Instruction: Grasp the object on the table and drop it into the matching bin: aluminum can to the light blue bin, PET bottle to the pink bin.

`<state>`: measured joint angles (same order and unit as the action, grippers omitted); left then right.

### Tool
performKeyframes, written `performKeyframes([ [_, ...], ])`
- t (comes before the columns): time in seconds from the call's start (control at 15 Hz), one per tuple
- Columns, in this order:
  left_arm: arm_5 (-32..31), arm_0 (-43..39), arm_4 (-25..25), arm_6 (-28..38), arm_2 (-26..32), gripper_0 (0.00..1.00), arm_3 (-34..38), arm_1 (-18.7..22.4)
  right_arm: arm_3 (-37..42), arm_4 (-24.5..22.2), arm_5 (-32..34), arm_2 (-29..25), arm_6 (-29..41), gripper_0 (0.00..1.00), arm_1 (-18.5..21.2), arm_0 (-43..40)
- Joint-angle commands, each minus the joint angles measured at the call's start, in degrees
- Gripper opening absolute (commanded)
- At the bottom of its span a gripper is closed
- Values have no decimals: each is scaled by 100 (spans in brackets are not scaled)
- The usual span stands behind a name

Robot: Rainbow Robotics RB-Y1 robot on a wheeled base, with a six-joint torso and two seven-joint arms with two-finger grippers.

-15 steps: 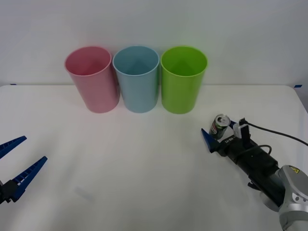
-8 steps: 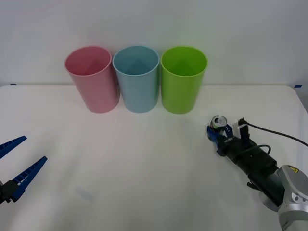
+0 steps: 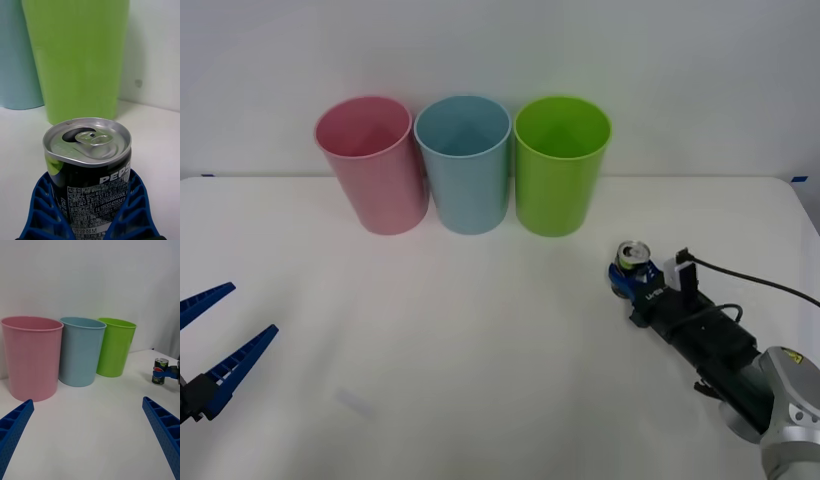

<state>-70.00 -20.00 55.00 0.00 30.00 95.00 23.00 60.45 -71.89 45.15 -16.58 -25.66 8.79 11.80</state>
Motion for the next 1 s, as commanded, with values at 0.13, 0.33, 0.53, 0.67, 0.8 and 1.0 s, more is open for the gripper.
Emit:
performKeyframes([
  [0.13,0,0,0,0,0,100,0,0,204,78,292,24,131,0,61,-81],
  [0.33,0,0,0,0,0,100,0,0,784,184,345,331,685,0,166,-319],
  [0.53,0,0,0,0,0,100,0,0,1584,351,345,779,1494,0,316,-609],
  [0.67,0,0,0,0,0,100,0,0,1997,509,345,1061,1977,0,448,-688],
  [0.8,0,0,0,0,0,100,0,0,2313,614,345,1307,2425,0,562,-697],
  [1.0,0,0,0,0,0,100,0,0,2876,650,292,1597,3058,0,720,-697],
])
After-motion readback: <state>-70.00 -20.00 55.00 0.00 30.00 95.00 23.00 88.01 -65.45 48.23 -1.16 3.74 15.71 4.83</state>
